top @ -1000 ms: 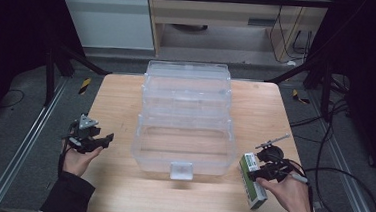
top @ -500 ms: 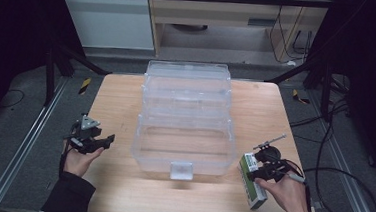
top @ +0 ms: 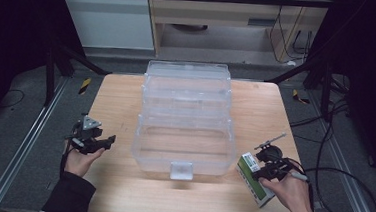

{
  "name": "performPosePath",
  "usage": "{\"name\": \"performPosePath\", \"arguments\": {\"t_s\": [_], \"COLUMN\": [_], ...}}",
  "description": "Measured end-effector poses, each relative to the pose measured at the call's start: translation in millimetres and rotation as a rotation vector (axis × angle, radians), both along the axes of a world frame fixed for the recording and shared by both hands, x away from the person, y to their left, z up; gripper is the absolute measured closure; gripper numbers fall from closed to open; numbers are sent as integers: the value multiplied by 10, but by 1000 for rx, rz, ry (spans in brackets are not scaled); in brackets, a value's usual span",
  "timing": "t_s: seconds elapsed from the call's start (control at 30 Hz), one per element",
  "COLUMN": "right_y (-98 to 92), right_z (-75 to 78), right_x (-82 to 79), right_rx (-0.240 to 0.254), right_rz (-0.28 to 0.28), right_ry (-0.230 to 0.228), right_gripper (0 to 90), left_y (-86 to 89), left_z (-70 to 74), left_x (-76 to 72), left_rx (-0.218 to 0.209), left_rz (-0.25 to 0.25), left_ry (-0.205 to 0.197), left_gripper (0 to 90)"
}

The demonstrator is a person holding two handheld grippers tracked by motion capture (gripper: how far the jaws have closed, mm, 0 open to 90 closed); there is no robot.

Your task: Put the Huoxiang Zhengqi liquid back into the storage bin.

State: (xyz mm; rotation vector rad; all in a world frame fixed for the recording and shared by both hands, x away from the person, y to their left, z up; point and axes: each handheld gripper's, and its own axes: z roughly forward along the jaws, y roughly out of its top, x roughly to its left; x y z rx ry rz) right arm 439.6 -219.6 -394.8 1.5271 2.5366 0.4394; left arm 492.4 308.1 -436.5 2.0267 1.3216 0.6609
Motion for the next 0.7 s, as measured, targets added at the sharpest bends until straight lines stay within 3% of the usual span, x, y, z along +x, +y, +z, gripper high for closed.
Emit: {"name": "performPosePath", "arguments": {"t_s": [0.7], "right_y": [56], "right_z": [-64], "right_x": [58], "right_rx": [-61], "right_rz": [19], "right_ry": [58], "right_gripper": [632], "left_y": [-18], "left_z": [-9], "left_x": [3], "left_rx": [9], "left_rz": [-7], "left_ry": [13], "left_gripper": [406]}}
